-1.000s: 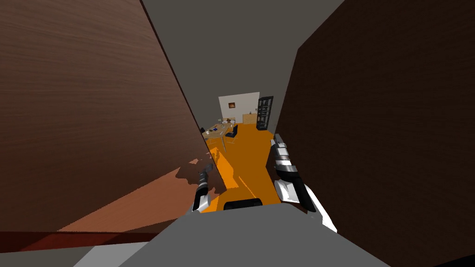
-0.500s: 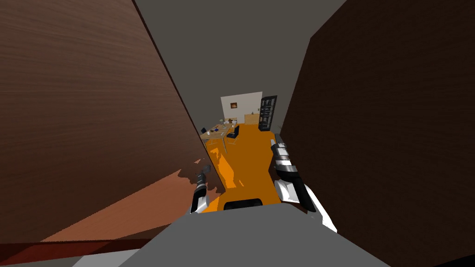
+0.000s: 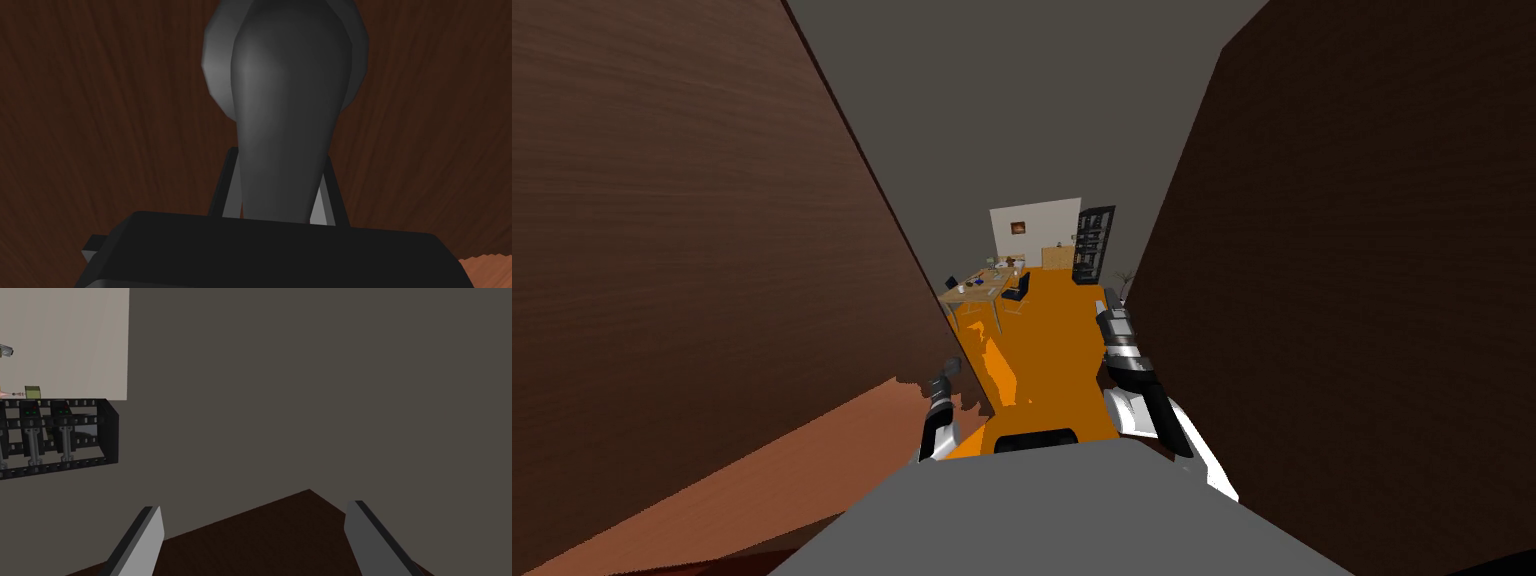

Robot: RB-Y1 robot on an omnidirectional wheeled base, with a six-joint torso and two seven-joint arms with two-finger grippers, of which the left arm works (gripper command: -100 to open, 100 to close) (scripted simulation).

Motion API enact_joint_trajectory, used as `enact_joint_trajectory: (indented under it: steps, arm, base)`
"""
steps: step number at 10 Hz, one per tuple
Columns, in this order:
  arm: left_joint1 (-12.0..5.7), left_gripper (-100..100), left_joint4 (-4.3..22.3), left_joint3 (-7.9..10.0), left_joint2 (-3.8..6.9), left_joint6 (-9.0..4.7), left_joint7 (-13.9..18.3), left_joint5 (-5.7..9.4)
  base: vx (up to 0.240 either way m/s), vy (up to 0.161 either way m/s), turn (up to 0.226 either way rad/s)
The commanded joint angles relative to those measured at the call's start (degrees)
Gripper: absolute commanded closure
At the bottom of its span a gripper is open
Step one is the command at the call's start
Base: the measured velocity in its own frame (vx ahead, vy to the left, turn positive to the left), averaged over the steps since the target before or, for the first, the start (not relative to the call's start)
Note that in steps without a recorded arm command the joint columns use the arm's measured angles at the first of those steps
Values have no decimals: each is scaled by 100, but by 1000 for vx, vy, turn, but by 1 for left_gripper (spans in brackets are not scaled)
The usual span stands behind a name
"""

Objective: Push the door open

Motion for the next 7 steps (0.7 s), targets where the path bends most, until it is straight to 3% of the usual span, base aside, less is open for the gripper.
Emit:
enact_joint_trajectory:
  steps: [1, 6, 7]
  arm:
    - [23, 100, -72, 103, 5, 1, -44, 60]
    - [34, 100, -76, 373, 31, -5, -144, 223]
    - [50, 100, -48, 354, 47, -5, -129, 209]
  base:
    - [203, -50, 52]
    - [188, -8, 43]
    - [78, -14, 45]
